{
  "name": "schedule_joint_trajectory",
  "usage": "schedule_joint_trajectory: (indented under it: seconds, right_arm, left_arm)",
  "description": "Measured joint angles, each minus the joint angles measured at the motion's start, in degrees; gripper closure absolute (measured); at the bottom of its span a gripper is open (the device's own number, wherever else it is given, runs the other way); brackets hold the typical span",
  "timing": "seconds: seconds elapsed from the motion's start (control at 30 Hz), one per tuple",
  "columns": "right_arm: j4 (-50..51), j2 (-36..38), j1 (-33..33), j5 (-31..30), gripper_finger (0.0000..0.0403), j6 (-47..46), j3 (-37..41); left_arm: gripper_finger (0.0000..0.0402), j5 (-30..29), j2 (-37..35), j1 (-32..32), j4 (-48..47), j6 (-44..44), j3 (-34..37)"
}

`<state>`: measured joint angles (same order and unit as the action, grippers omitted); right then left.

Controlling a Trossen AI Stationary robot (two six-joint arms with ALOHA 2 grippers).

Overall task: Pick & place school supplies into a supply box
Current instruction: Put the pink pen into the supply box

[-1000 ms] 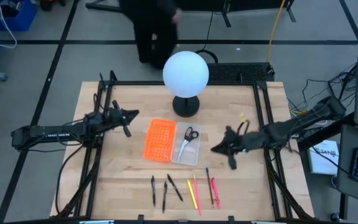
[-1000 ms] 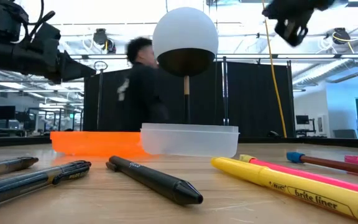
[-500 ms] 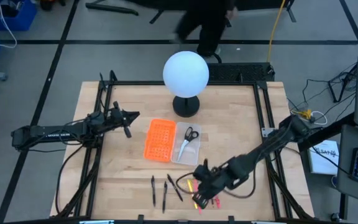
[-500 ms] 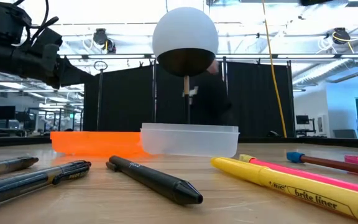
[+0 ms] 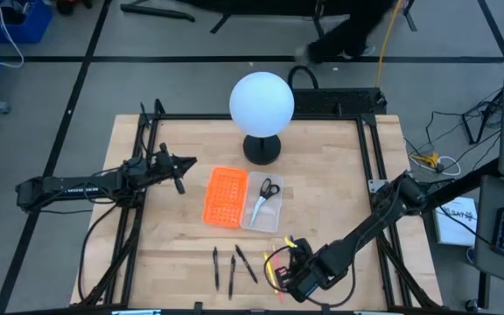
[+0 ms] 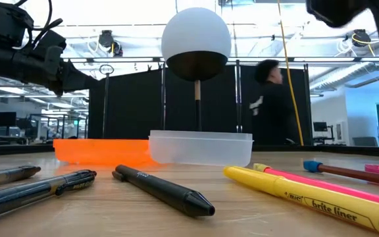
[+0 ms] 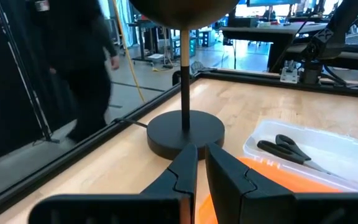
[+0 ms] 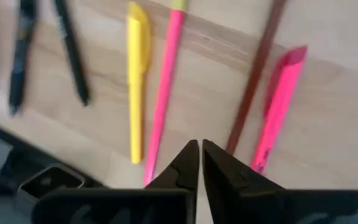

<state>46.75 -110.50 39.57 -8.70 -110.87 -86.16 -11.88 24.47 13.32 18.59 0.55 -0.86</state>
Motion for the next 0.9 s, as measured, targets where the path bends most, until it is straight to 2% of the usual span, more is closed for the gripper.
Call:
schedule_joint_trajectory:
  seconds: [0.2,0.3,0.43,0.7,0.9]
  right_arm:
    - [0.07,-0.04,-0.04,1.36,0.0321,-2.51,3.64]
    - [0.01,-0.04,-0.50,4.31,0.0290,-2.01,5.71]
    - [-1.16,-0.03,-0.59,5.68,0.0266,-2.47,8.80]
    - [-10.95,0.48,-0.61,6.03,0.0269,-0.76,15.65]
    - [-9.36,0.24,-0.70,14.60,0.0283,0.80,19.69]
  left_arm:
    - [0.0360,0.00,0.00,0.00,0.72,0.23,0.00]
    - [0.0360,0.00,0.00,0.00,1.05,0.27,0.00]
    - [0.0360,0.00,0.00,0.00,1.04,0.42,0.00]
    - [0.0360,0.04,0.00,0.00,1.00,0.42,0.00]
    - [0.0360,0.37,0.00,0.00,0.89,0.42,0.00]
